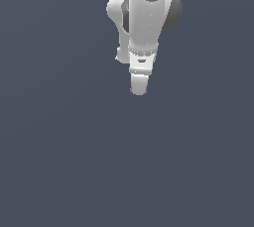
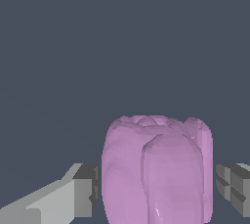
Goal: Pick up the object and move it to a goal position.
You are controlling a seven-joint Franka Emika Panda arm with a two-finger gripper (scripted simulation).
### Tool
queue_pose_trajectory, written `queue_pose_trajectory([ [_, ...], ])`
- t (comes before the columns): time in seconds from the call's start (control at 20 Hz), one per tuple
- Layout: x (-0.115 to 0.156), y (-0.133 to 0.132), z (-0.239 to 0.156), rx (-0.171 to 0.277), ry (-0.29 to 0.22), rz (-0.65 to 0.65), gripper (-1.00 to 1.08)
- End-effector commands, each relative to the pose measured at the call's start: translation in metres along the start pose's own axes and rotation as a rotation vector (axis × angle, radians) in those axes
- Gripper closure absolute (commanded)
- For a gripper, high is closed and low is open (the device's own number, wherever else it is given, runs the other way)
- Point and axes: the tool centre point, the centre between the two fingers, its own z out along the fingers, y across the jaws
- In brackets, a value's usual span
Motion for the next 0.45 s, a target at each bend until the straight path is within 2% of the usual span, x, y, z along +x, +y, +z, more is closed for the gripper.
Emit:
queue_pose_trajectory([
  [0.0,0.006,-0.004,-0.011,0.001,0.001,0.001,1.08],
  [0.4,0.010,-0.006,-0.021,0.001,0.001,0.002,1.08],
])
